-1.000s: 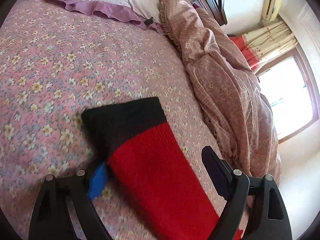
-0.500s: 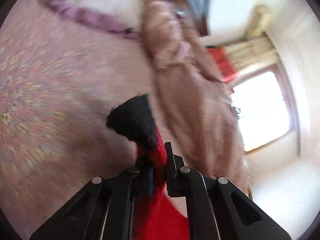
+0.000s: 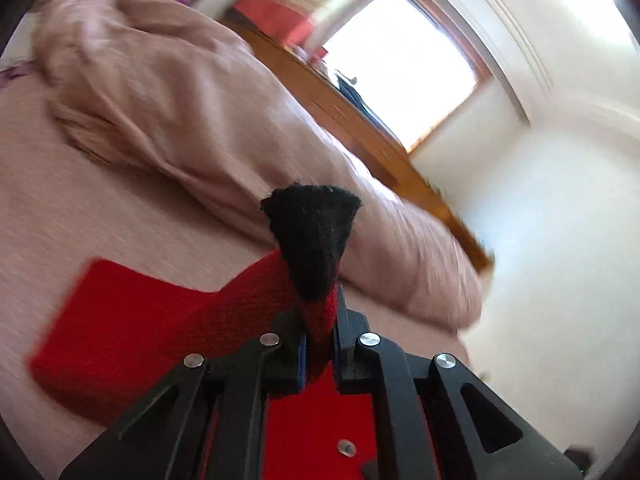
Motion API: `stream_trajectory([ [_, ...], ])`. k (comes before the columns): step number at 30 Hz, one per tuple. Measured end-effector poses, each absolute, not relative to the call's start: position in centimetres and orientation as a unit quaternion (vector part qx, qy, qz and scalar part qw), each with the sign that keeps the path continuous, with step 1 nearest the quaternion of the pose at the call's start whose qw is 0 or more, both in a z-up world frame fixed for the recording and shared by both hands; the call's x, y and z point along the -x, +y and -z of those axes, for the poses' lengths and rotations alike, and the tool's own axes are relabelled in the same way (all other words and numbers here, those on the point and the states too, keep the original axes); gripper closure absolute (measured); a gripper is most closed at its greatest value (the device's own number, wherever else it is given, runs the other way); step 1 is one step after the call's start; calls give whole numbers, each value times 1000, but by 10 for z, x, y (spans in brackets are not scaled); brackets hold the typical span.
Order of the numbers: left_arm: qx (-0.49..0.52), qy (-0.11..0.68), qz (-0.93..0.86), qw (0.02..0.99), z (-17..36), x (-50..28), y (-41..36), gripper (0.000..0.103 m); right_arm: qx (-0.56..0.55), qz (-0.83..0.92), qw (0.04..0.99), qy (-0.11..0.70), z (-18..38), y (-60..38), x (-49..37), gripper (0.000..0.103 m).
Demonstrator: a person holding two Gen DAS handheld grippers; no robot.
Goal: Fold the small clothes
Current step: 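Lift the sleeve with the left gripper and lay it across the cardigan body, then hold the cuff on the cardigan body near the bow with the left gripper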
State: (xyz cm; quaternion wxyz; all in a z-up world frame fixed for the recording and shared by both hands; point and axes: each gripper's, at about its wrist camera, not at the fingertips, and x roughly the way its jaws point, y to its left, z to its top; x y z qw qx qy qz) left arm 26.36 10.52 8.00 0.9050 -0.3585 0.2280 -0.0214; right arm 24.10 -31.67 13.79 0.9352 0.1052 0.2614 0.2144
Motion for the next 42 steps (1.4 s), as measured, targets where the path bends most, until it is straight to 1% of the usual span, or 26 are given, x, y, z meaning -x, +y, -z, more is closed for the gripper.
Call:
stream_trajectory([
  [3, 342, 254, 41, 904, -58, -283, 35, 101, -141, -216, 931, 258, -142, -340, -241, 0],
  [6, 339, 297, 61, 891, -24, -301, -28, 101, -181, -220, 922, 264, -138, -355, -244, 0],
  [8, 335, 324, 68, 882, -5, -310, -57, 101, -180, -210, 922, 271, -134, -356, -242, 0],
  [11, 312, 339, 63, 885, 8, -312, -78, 101, -151, -204, 928, 272, -135, -347, -241, 0],
  [14, 299, 345, 64, 887, 12, -308, -82, 100, -119, -212, 933, 266, -139, -339, -235, 0],
  [18, 317, 338, 63, 884, 9, -307, -76, 101, -87, -218, 936, 262, -143, -329, -230, 0],
  [19, 320, 335, 63, 884, 14, -312, -78, 101, -82, -216, 938, 260, -143, -327, -229, 0],
  [23, 305, 327, 65, 892, 7, -319, -88, 100, -85, -207, 940, 259, -143, -332, -230, 0],
  [25, 300, 336, 67, 890, 11, -318, -92, 95, -103, -201, 938, 263, -141, -340, -233, 0],
  [26, 300, 347, 73, 886, 16, -320, -96, 89, -114, -198, 937, 266, -140, -344, -236, 0],
  [29, 298, 358, 86, 880, 22, -316, -103, 88, -144, -182, 934, 272, -136, -358, -241, 0],
  [31, 296, 351, 91, 883, 17, -309, -105, 85, -165, -175, 932, 273, -135, -368, -244, 0],
  [33, 294, 348, 99, 885, 14, -304, -108, 80, -180, -171, 930, 272, -134, -375, -246, 0],
  [37, 288, 352, 101, 885, 17, -296, -114, 78, -204, -161, 926, 275, -130, -383, -249, 0],
  [38, 290, 353, 101, 884, 18, -295, -114, 76, -206, -159, 925, 278, -128, -384, -250, 0],
  [42, 314, 350, 107, 876, 26, -294, -109, 76, -204, -152, 924, 286, -124, -383, -252, 0],
])
